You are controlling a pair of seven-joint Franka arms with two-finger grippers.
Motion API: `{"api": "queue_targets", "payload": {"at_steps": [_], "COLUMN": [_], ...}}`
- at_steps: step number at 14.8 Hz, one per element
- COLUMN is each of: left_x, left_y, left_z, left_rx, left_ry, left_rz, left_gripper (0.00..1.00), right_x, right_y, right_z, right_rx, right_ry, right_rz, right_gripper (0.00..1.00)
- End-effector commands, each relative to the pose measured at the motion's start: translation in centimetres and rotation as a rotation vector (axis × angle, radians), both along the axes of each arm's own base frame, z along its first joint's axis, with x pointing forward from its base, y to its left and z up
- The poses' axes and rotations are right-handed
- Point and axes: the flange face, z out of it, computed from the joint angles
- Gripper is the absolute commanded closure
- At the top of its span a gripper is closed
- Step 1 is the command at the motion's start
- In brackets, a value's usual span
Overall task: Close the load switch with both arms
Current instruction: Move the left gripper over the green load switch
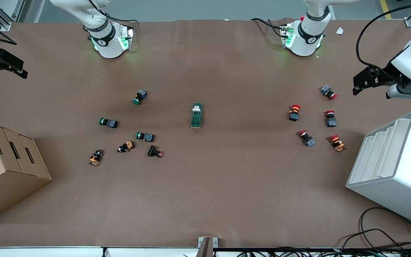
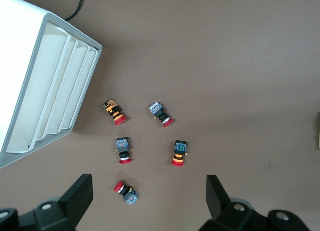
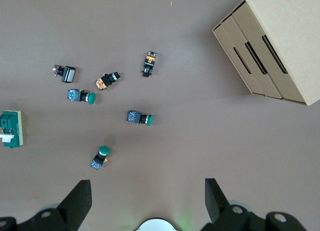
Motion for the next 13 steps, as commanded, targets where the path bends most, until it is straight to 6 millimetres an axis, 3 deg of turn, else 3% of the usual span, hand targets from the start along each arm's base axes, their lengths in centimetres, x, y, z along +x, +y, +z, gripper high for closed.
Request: {"api": "queue_targets", "payload": {"at_steps": [1,5,7,8,10,13], "left_x": [0.0,1.4,2.0,2.3,2.3,0.1], "left_y": [-0.3,-1.0,-4.3,-6.2,-12.0,-21.4], "left_z": [0.6,0.1,-1.8,-3.1,-5.4,-10.2], "left_rx": [0.016,0.012,0.007,0.008,0.005,-0.006], "left_ry": [-0.001,0.004,0.033,0.05,0.053,0.051], "left_rz": [-0.008,-0.016,-0.01,0.001,0.038,0.13], "left_gripper": [0.0,0.0,0.0,0.0,0.0,0.0], "right_x": [0.0,-0.2,-0.1,-0.1,-0.1,-0.1], "right_y": [0.2,0.3,0.4,0.3,0.4,0.5], "right_z": [0.2,0.0,0.1,0.1,0.1,0.1], "right_rx": [0.042,0.057,0.044,0.036,-0.005,-0.007], "right_ry": [0.008,0.022,0.018,0.014,0.016,0.016], "right_rz": [-0.002,0.007,0.015,0.014,0.022,0.023], "right_gripper": [0.0,0.0,0.0,0.0,0.0,0.0]}}
